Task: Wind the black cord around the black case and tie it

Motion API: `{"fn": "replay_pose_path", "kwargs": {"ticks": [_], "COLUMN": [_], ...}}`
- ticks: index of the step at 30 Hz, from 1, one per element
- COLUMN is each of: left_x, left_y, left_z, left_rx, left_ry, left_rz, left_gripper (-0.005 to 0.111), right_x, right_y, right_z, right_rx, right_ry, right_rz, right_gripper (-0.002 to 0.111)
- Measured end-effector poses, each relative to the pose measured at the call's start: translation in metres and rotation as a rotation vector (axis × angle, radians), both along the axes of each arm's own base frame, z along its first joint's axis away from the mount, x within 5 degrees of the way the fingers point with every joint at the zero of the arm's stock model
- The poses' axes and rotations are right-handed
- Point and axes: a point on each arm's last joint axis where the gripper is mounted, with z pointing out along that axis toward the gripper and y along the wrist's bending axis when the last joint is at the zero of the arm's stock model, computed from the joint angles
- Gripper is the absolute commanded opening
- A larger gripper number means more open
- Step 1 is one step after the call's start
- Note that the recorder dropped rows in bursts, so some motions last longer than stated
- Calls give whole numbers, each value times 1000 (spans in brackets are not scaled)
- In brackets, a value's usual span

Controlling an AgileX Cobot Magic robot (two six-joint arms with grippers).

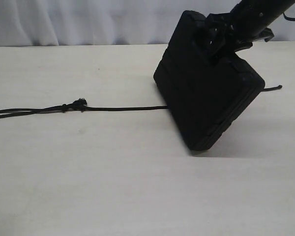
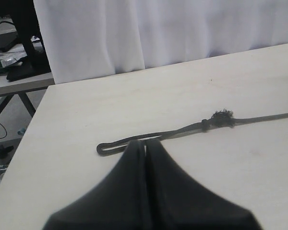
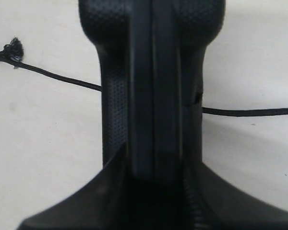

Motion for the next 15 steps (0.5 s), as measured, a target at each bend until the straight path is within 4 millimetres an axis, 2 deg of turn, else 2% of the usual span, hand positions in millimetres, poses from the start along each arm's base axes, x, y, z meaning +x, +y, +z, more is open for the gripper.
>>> {"fn": "replay_pose_path", "kwargs": {"ticks": [4,8,15], "left_x": [0,0,0], "left_y": [0,0,0], "left_z": [0,0,0], "left_rx": [0,0,0], "left_ry": [0,0,0], "left_rz": [0,0,0], "left_gripper": [0,0,0], "right_x": [0,-1,-7], "right_y": [0,3,25], "right_z": [0,3,19], "right_rx": [-1,-3,3], "right_ry": [-5,-18,-97], "right_rz": [11,16,55], "right_gripper": [32,31,31]}}
